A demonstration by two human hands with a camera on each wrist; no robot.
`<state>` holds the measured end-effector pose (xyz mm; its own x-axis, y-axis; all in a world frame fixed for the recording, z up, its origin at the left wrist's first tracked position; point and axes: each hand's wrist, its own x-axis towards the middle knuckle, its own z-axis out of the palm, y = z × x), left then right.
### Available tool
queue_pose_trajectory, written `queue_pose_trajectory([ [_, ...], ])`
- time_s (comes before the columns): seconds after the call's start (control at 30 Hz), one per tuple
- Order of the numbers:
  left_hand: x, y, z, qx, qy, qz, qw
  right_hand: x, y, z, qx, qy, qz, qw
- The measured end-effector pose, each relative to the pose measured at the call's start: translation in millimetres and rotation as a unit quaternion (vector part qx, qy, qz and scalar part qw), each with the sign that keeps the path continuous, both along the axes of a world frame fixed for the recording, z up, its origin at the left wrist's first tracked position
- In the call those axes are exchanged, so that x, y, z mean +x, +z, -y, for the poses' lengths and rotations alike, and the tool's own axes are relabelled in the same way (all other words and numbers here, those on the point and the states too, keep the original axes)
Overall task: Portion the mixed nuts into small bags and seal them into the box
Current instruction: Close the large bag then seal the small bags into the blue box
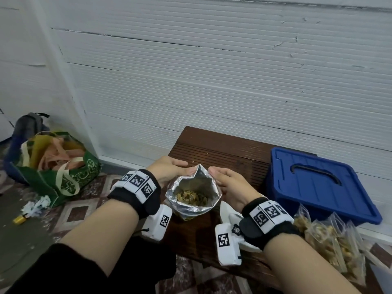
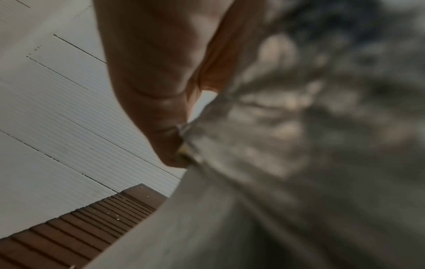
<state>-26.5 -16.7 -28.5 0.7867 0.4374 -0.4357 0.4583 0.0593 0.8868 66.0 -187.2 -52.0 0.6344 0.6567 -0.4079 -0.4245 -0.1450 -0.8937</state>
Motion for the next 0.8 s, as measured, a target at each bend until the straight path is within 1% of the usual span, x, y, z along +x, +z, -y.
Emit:
queue_pose_trajectory([
  [0.13,-1,-4,-2,0.052,-0.035,0.001,0.998,-3,1,1,-0.003,0.03,-0.011,0.999],
  [0.2,0,-5,-2,0.099,-0.056,0.015,0.993,-1,3,2,-0.008,0.044,-0.004,0.999],
  [0.27,1,-2,0,0.151,-0.07,0.031,0.986,1,7,0,-0.024,0.046,0.052,0.997],
  [0.33,3,1,2,0.185,-0.06,0.044,0.98,3,11,-4,-0.044,0.026,0.138,0.989],
  [0.4,1,1,2,0.207,-0.056,0.027,0.976,6,13,-8,-0.058,0.002,0.21,0.976],
  [0.47,-5,1,-3,0.196,-0.079,-0.001,0.977,6,11,-8,-0.062,-0.011,0.262,0.963],
  [0.5,-9,0,-6,0.163,-0.084,0.0,0.983,6,10,-8,-0.058,-0.019,0.278,0.959],
  [0.53,-12,-1,-8,0.119,-0.079,0.013,0.99,5,8,-7,-0.053,-0.026,0.291,0.955],
  [0.57,-14,-3,-9,0.092,-0.068,0.033,0.993,4,6,-7,-0.047,-0.028,0.309,0.949],
  [0.6,-16,-5,-11,0.098,-0.059,0.054,0.992,3,6,-6,-0.045,-0.024,0.336,0.94],
  [0.63,-16,-6,-11,0.129,-0.054,0.069,0.988,2,6,-5,-0.045,-0.013,0.372,0.927],
  [0.67,-15,-7,-11,0.164,-0.056,0.084,0.981,0,7,-5,-0.047,0.0,0.416,0.908],
  [0.73,-14,-5,-8,0.226,-0.075,0.111,0.965,-3,9,-4,-0.055,0.02,0.504,0.862],
  [0.77,-14,-4,-8,0.247,-0.086,0.124,0.957,-3,10,-3,-0.062,0.026,0.541,0.839],
  [0.8,-14,-4,-9,0.257,-0.092,0.133,0.953,-3,9,-3,-0.064,0.027,0.562,0.824],
])
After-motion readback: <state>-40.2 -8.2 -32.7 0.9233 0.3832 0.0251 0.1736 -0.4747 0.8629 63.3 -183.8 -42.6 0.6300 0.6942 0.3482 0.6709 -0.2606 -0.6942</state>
